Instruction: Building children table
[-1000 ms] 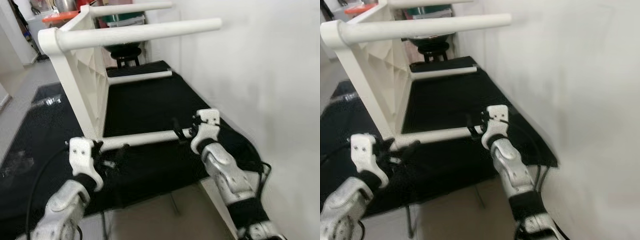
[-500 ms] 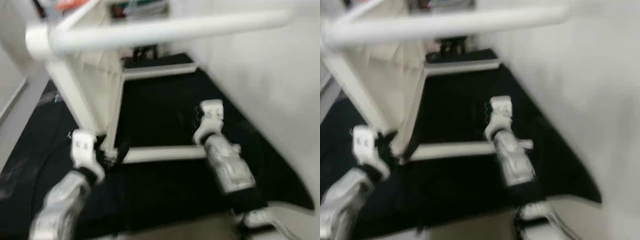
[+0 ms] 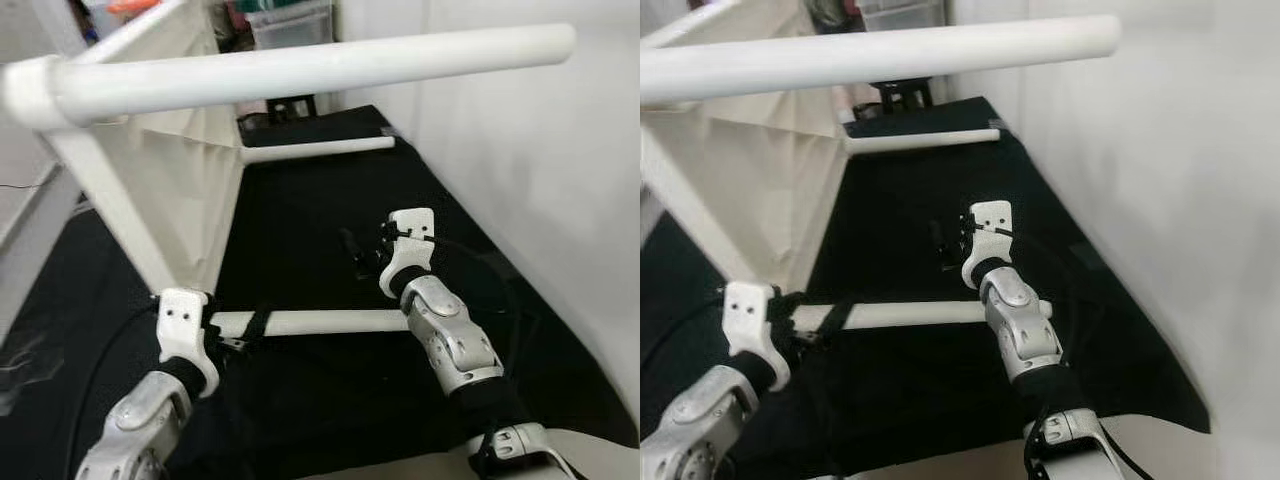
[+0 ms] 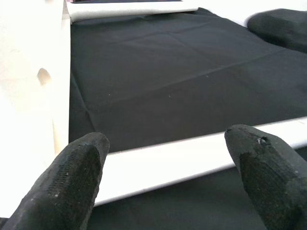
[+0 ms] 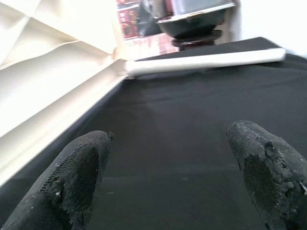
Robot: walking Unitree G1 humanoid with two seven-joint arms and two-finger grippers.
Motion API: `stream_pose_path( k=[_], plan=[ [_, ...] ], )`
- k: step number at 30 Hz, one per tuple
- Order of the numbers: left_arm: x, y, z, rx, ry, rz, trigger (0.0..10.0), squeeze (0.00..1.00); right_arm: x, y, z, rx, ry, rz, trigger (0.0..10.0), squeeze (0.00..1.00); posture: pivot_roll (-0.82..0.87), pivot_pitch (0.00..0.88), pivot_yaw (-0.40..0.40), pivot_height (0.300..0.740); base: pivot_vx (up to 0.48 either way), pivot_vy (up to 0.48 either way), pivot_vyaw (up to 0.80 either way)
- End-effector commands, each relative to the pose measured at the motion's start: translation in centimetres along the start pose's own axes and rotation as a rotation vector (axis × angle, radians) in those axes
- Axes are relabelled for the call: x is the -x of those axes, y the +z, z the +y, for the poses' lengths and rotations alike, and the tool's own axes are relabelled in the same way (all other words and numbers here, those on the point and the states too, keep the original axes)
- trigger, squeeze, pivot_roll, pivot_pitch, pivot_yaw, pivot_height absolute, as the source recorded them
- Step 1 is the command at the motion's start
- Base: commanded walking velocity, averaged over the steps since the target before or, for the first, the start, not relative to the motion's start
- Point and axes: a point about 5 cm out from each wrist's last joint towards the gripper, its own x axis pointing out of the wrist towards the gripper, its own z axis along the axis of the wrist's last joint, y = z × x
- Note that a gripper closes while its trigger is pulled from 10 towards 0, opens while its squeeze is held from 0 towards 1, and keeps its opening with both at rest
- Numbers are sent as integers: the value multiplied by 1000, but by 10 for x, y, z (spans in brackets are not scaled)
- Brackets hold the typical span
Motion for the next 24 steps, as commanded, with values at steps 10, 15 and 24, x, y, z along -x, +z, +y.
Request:
stream_pose_path(
  k=[10, 15, 24],
  plan=[
    [11, 1, 20, -1, 38, 4, 0, 0, 47, 63, -14, 215, 200, -316, 10000, 0, -71, 78, 86, 740, 0, 0, 0],
    [12, 3, 23, -6, 27, -3, 0, 0, 67, 86, -19, 392, 217, -396, 10000, 0, -84, 80, 91, 740, 0, 0, 0],
    [-2, 14, 42, -16, 41, -27, 0, 0, 129, 148, -46, 1063, -46, -579, 10000, 0, -176, 94, 172, 740, 0, 0, 0]
  ],
)
